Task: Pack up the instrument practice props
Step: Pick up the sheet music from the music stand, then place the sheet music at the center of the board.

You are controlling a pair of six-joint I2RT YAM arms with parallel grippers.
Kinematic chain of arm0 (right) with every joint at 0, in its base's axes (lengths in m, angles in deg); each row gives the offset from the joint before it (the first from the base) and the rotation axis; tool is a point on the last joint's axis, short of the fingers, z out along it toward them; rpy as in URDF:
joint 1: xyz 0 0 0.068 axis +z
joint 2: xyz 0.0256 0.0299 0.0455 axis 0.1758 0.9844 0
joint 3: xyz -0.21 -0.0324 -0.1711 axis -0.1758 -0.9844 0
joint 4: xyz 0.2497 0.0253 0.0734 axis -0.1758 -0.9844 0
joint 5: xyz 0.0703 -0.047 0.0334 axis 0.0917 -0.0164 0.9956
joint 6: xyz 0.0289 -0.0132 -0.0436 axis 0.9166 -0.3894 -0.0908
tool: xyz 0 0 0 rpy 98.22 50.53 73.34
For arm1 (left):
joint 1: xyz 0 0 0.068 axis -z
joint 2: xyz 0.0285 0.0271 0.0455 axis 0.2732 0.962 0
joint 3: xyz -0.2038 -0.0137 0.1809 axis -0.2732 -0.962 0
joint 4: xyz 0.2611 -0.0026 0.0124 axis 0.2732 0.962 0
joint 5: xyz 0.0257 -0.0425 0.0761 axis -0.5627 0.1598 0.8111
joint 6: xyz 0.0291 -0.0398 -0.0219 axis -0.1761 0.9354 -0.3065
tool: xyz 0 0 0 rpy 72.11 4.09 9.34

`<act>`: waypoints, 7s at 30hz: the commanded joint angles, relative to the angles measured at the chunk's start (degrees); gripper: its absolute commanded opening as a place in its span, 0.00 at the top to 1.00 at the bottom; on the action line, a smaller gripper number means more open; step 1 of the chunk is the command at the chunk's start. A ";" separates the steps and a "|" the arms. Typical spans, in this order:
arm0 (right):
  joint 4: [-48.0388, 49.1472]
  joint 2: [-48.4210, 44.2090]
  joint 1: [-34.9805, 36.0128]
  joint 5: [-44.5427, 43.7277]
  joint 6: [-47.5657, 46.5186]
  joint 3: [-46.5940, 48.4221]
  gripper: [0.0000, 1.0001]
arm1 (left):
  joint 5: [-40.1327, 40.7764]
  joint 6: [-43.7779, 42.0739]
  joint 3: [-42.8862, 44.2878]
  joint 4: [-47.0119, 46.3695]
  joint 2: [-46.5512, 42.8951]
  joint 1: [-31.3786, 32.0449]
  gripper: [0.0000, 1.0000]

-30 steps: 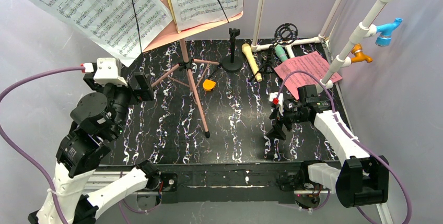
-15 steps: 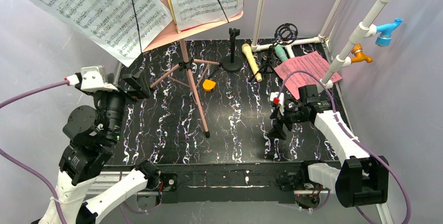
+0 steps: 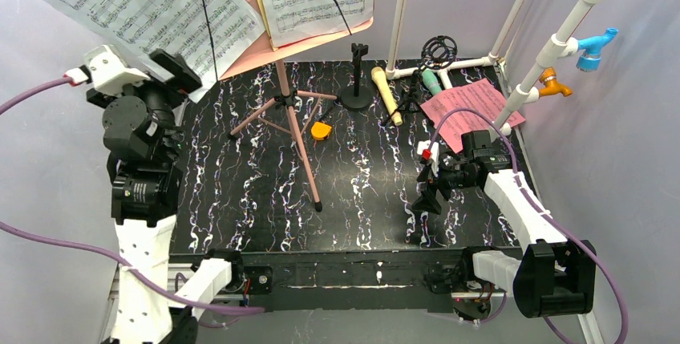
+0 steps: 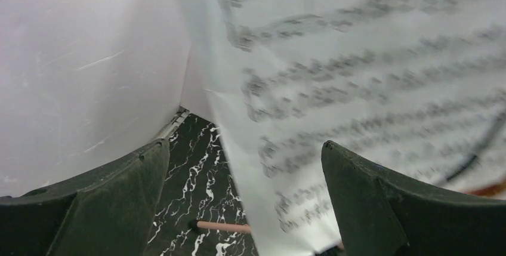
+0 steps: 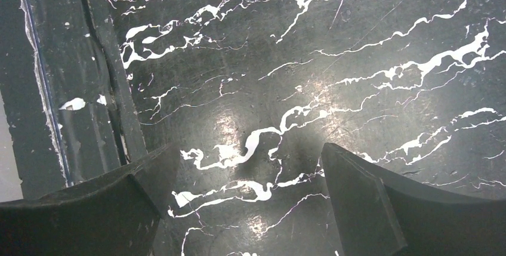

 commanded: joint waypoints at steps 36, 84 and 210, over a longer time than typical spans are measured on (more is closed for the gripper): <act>-2.45 0.16 -1.65 1.56 -2.82 -0.53 0.02 | -38.57 59.40 -24.22 -58.74 -0.92 -28.45 0.17; -2.45 1.82 -2.08 0.95 -3.00 -0.71 0.02 | -18.38 15.25 -4.20 -32.81 -11.44 -20.60 1.00; -7.57 9.22 6.11 -45.51 13.83 33.26 0.99 | -12.18 6.25 -42.24 3.16 -15.49 47.46 0.02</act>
